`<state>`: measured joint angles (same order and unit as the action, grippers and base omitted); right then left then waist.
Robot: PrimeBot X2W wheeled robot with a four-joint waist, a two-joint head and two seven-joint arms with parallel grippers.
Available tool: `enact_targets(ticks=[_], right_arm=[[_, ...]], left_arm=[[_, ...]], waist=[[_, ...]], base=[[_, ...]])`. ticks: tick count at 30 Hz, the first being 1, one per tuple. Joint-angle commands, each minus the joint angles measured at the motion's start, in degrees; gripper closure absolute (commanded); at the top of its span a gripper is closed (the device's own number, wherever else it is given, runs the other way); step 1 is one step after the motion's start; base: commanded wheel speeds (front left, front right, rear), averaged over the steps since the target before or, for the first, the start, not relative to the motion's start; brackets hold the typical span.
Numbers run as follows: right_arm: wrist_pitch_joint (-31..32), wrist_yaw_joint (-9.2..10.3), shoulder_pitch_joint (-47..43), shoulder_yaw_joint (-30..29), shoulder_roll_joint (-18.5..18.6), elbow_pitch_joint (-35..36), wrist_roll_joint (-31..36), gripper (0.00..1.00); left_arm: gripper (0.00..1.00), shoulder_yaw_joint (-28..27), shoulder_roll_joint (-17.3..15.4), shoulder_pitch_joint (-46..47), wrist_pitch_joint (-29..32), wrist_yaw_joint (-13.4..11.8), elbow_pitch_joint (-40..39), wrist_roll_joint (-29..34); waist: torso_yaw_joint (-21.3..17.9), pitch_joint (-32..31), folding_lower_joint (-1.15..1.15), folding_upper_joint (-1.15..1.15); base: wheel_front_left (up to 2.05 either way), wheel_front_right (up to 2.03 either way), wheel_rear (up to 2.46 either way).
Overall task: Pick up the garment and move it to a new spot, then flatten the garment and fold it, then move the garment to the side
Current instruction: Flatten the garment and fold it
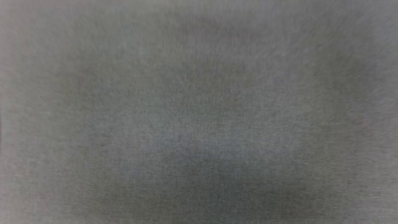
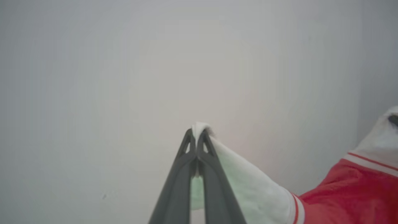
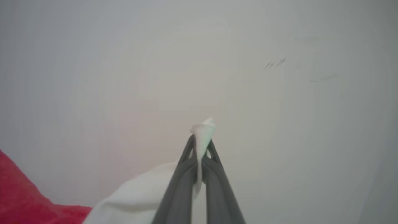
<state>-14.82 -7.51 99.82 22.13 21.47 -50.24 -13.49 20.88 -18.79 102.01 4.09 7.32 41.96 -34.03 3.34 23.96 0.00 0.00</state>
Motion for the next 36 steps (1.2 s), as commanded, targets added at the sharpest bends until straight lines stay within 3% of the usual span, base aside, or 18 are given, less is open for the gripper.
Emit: enact_targets(ticks=[1,8,16,22,25,36], right_arm=[[-0.4,0.04,1.5,-1.2,0.1,1.7,3.0,1.0],[-0.3,0.04,-3.7,-1.9,0.2,6.7,8.1,1.0],[-0.3,0.04,-12.8,-0.4,0.9,8.0,3.0,1.0],[0.2,0.04,-16.7,3.6,3.6,6.9,-5.0,1.0],[3.6,0.04,-19.0,5.8,5.0,8.2,-12.1,1.0],[19.5,0.04,-36.2,14.8,15.9,17.1,-31.3,1.0]], left_arm=[[1.0,0.0,0.9,1.5,-2.4,0.2,0.9,-0.9],[1.0,3.2,0.3,-0.8,-9.1,0.2,2.4,-6.8],[1.0,9.8,-0.8,-8.3,-9.4,0.2,6.4,-14.4],[1.0,15.2,-2.6,-11.7,-3.7,0.2,6.8,-19.5],[1.0,17.5,-4.0,-13.5,-0.5,0.2,6.2,-21.6],[1.0,25.6,-10.4,-29.2,3.4,0.2,-0.4,-25.0]], waist=[[1.7,12.5,0.0,0.0],[3.3,18.8,0.0,0.0],[5.0,16.8,0.0,0.0],[5.8,10.6,0.0,0.0],[6.0,6.9,0.0,0.0],[5.0,-7.5,0.0,0.0]], base=[[0.0,0.0,0.0],[0.0,0.0,0.0],[0.0,0.0,0.0],[0.0,0.0,0.0],[0.0,0.0,0.0],[0.0,0.0,0.0]])
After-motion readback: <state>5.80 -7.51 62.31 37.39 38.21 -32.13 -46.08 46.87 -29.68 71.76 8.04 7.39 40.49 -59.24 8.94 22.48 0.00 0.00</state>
